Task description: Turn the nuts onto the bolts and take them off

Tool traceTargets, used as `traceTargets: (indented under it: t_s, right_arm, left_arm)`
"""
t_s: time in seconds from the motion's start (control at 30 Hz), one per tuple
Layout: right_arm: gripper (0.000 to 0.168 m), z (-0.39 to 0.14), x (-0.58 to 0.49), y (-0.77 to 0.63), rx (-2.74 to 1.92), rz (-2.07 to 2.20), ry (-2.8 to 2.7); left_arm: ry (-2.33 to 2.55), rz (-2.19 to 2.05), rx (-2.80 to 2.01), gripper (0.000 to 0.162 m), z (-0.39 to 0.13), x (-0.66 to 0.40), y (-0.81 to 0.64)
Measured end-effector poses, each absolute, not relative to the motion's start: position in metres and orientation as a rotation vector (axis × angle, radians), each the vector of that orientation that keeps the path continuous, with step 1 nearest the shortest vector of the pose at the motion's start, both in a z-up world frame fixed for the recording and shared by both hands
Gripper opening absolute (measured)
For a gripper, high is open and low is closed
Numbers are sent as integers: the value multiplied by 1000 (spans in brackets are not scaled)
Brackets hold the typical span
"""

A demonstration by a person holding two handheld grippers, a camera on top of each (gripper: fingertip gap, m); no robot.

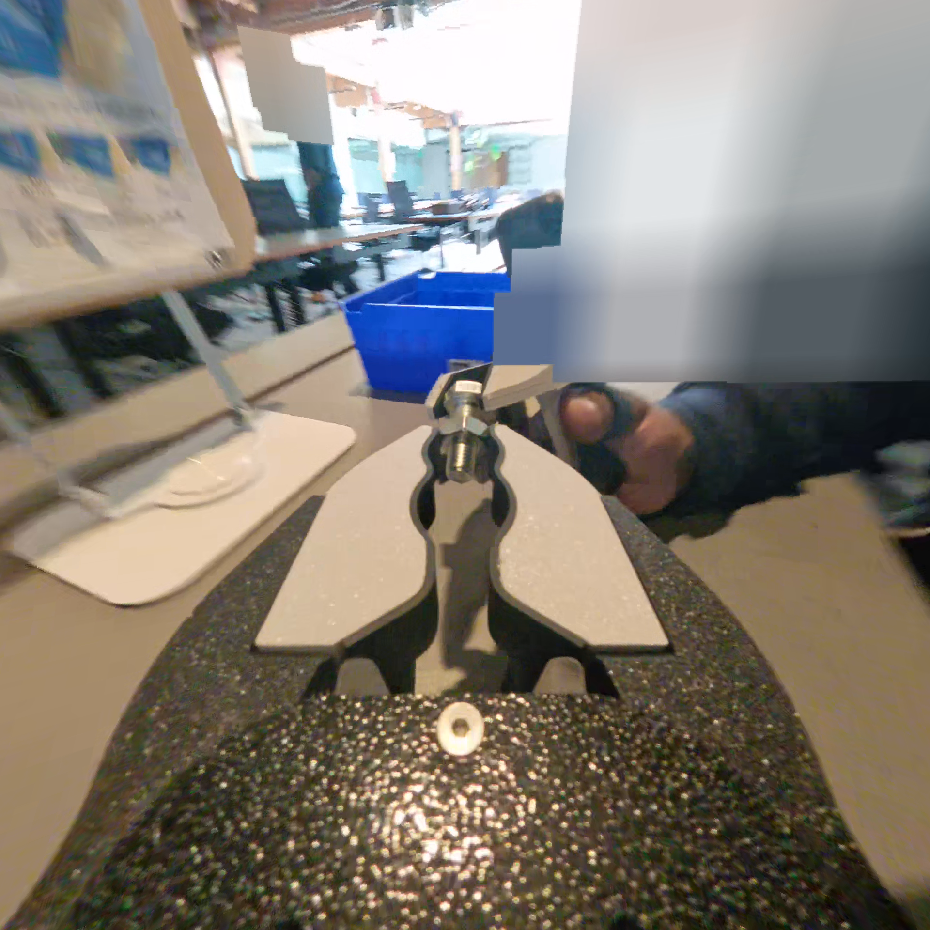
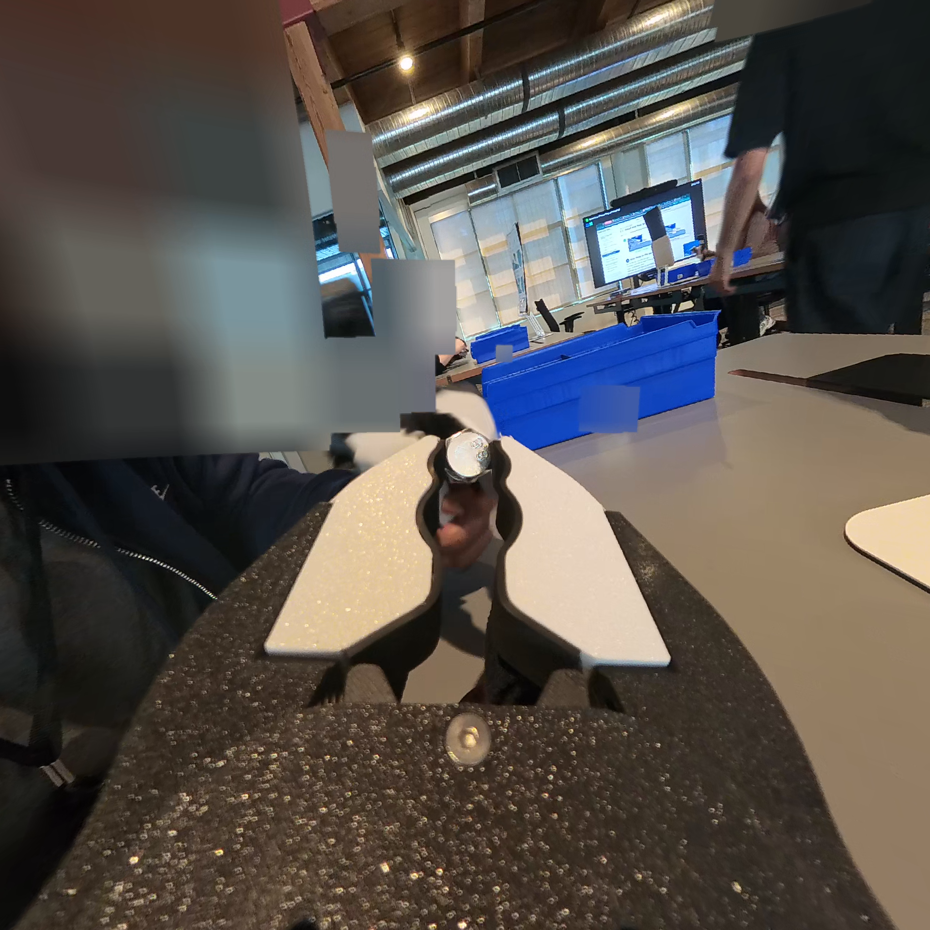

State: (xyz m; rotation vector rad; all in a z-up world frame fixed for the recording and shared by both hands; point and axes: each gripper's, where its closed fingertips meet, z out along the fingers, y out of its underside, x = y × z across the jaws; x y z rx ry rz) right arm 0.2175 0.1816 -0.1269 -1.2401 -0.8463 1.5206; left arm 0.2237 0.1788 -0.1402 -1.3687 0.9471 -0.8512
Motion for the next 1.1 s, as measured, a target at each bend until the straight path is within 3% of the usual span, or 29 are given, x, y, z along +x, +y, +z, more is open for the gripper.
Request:
traceTargets:
  t_s: [0.17, 0.3, 0.53, 0.93, 1.1]
  right_arm:
    - [17, -127, 217, 182, -1241, 1521, -844]
    - [17, -126, 219, 183, -1240, 1524, -832]
    - [17, -126, 221, 185, -1238, 1538, -813]
    - [17, -126, 220, 184, -1239, 1533, -823]
    - [17, -127, 218, 182, -1241, 1522, -840]
  left_arm:
    - [1123, -131, -1128, 17, -140, 221, 182]
    - [1106, 3, -1076, 22, -137, 220, 184]
    - [897, -752, -1275, 39, -125, 217, 180]
    - [543, -1701, -1538, 34, -135, 221, 180]
    - [430, -1905, -1568, 31, -139, 221, 181]
